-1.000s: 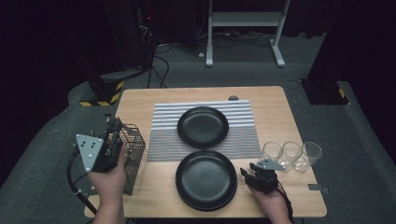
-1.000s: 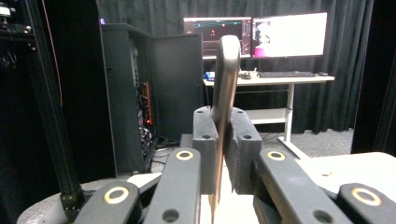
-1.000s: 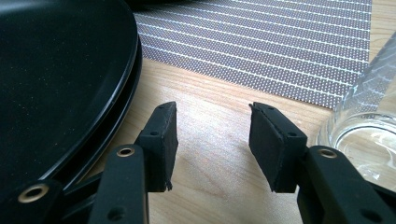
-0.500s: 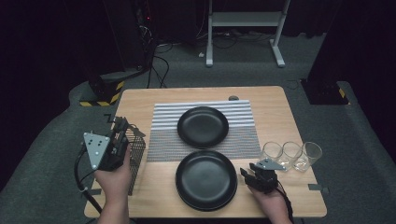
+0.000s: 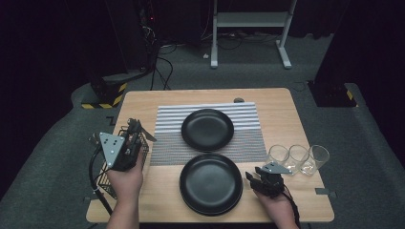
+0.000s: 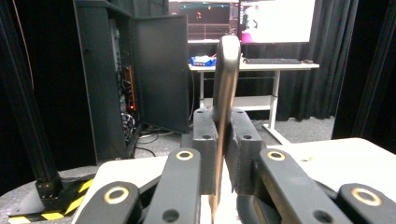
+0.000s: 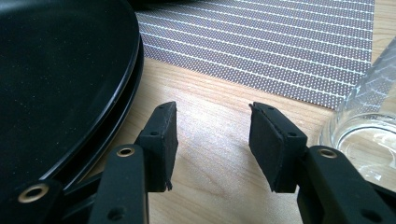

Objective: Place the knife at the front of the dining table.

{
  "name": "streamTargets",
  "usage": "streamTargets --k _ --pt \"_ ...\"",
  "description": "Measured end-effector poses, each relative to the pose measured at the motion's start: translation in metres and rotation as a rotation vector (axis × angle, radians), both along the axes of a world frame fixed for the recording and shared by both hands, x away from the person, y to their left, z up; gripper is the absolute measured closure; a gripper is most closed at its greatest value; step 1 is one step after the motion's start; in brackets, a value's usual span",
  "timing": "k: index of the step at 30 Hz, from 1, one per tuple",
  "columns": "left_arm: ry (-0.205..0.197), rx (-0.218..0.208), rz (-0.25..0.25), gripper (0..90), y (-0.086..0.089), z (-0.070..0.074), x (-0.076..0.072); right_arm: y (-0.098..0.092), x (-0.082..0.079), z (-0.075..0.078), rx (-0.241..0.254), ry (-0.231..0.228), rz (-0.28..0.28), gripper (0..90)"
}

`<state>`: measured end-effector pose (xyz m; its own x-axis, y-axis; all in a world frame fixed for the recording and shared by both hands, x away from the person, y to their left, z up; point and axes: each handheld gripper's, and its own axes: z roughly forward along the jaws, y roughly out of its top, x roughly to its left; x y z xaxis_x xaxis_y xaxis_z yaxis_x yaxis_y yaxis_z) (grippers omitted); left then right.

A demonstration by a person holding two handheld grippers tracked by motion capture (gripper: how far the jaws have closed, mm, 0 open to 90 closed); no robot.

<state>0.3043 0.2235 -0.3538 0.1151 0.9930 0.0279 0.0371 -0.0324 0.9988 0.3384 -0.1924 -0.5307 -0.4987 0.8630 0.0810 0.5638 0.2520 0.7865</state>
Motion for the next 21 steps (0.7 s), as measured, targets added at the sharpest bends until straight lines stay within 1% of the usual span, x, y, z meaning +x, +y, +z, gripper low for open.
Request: streamTargets --k 7,12,14,19,21 --pt "0.006 0.0 -0.014 83.1 -0.006 0.001 0.003 0.0 0.0 0.0 -0.001 -0.001 -0.001 51.5" --pt "0.016 -0.002 -0.03 83.1 -0.01 0.001 0.007 -0.001 0.0 0.0 0.007 0.013 -0.008 51.2" --pt "0.017 0.007 -0.03 83.1 -0.012 0.0 0.009 -0.001 0.001 0.0 0.009 0.018 -0.01 50.9" --pt "0.032 0.005 -0.036 83.1 -0.017 -0.002 0.012 0.0 0.0 0.0 0.007 0.015 -0.006 50.5" --pt "0.03 0.011 -0.041 83.1 -0.019 -0.001 0.013 0.0 0.001 0.0 0.007 0.019 -0.007 50.6"
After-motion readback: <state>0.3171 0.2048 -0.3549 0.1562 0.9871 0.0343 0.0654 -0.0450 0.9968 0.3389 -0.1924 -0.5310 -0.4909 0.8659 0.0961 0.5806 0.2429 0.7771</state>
